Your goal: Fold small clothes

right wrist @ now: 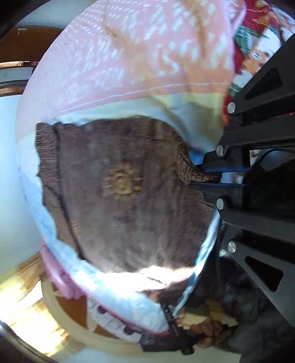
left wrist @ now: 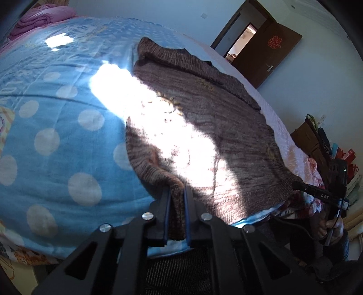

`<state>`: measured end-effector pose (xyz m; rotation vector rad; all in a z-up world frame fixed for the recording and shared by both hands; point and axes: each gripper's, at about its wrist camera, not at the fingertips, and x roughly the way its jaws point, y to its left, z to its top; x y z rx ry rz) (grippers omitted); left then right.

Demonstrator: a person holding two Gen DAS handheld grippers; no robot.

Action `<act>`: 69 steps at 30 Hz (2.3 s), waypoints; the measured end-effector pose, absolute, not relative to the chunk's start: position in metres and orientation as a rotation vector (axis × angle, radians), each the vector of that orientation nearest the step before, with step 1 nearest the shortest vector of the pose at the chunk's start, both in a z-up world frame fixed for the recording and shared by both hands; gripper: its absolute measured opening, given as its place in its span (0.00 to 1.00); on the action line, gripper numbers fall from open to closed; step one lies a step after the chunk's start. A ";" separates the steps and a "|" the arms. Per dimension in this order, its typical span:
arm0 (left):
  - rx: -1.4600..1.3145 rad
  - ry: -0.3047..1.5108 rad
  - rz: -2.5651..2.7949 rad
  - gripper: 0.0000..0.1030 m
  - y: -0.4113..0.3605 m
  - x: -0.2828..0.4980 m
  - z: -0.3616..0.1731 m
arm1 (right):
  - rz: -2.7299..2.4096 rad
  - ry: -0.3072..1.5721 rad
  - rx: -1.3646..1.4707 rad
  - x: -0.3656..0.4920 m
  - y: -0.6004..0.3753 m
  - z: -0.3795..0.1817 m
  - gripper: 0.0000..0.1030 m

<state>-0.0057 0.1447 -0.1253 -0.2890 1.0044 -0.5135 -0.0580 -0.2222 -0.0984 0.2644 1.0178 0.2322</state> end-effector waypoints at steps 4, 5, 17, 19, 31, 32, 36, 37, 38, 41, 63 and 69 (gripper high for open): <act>-0.296 0.958 -0.523 0.10 0.141 0.025 -0.097 | 0.272 0.935 0.384 -0.021 -0.240 -0.073 0.07; -0.286 0.946 -0.517 0.10 0.139 0.035 -0.090 | 0.270 0.920 0.394 -0.011 -0.241 -0.070 0.07; -0.256 0.997 -0.417 0.12 0.127 0.181 -0.095 | 0.122 0.857 0.549 0.123 -0.277 -0.093 0.07; -0.273 1.024 -0.412 0.15 0.131 0.192 -0.103 | 0.109 0.863 0.591 0.132 -0.284 -0.101 0.08; 0.106 0.836 -0.483 0.61 0.171 0.162 -0.071 | 0.064 0.646 0.729 0.094 -0.312 -0.066 0.56; 0.196 0.830 -0.506 0.63 0.164 0.156 -0.074 | 0.065 0.652 0.697 0.090 -0.307 -0.062 0.56; 0.427 0.806 -0.583 0.72 0.138 0.142 -0.087 | 0.060 0.677 0.608 0.082 -0.292 -0.055 0.56; 0.461 0.803 -0.605 0.72 0.130 0.142 -0.089 | 0.063 0.680 0.603 0.080 -0.290 -0.055 0.56; 0.482 0.800 -0.626 0.72 0.121 0.146 -0.091 | 0.067 0.684 0.601 0.080 -0.288 -0.055 0.56; 0.480 0.816 -0.688 0.72 0.097 0.163 -0.098 | 0.062 0.691 0.596 0.078 -0.283 -0.057 0.56; 0.051 0.933 -0.603 0.44 0.104 0.210 -0.124 | -0.057 0.763 0.319 0.083 -0.282 -0.070 0.56; 0.055 0.923 -0.597 0.31 0.099 0.213 -0.125 | -0.019 0.833 0.203 0.108 -0.269 -0.086 0.56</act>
